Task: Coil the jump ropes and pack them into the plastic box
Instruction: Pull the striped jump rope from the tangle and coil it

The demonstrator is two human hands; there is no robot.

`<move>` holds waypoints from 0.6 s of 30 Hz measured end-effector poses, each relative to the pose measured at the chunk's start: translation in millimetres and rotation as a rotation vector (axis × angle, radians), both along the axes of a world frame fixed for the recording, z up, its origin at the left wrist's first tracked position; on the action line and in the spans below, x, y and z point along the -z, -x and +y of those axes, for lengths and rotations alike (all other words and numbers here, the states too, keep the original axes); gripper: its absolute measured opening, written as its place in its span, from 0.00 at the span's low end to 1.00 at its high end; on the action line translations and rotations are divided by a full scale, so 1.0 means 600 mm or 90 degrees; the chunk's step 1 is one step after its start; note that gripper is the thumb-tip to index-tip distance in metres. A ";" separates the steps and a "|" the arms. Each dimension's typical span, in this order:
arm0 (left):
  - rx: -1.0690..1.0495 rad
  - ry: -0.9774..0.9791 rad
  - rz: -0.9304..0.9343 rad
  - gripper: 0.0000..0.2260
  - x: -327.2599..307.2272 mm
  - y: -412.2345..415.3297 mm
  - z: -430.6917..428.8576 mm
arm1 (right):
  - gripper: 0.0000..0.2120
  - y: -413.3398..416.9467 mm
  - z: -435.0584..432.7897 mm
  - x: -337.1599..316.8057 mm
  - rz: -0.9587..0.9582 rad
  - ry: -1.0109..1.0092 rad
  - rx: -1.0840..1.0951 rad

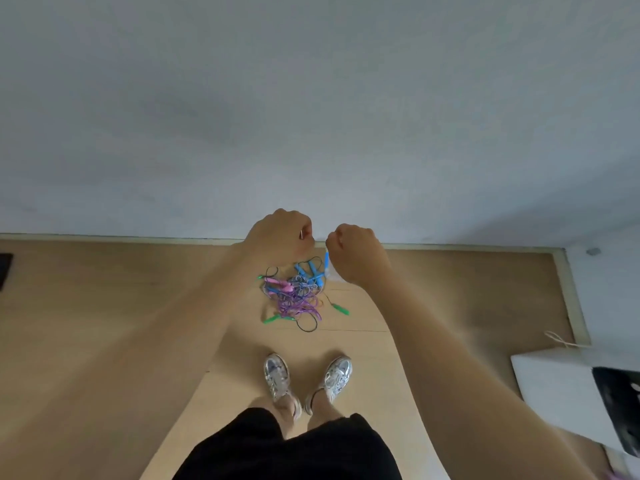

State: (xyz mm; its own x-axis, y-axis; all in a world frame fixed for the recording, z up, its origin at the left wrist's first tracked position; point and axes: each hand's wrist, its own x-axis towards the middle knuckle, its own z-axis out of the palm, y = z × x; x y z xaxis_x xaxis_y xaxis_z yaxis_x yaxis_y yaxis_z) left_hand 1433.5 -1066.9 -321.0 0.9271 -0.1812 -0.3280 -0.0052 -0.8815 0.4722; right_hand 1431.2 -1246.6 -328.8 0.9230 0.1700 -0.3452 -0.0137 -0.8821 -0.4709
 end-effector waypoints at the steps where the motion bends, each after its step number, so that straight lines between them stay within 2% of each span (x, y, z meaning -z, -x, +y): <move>1: -0.008 0.006 0.004 0.06 0.015 -0.008 -0.003 | 0.16 -0.003 0.000 0.016 -0.005 0.009 0.002; 6: -0.087 0.068 -0.030 0.07 0.135 -0.058 -0.031 | 0.12 -0.024 -0.005 0.141 -0.056 0.037 0.043; 10: -0.153 0.110 -0.052 0.07 0.280 -0.092 -0.049 | 0.09 -0.060 -0.014 0.295 -0.028 0.052 0.052; 14: -0.178 0.119 -0.081 0.07 0.478 -0.127 -0.063 | 0.11 -0.084 -0.017 0.484 -0.034 0.036 0.030; 18: -0.265 0.116 -0.073 0.09 0.712 -0.134 -0.064 | 0.05 -0.089 -0.028 0.699 -0.007 0.078 -0.062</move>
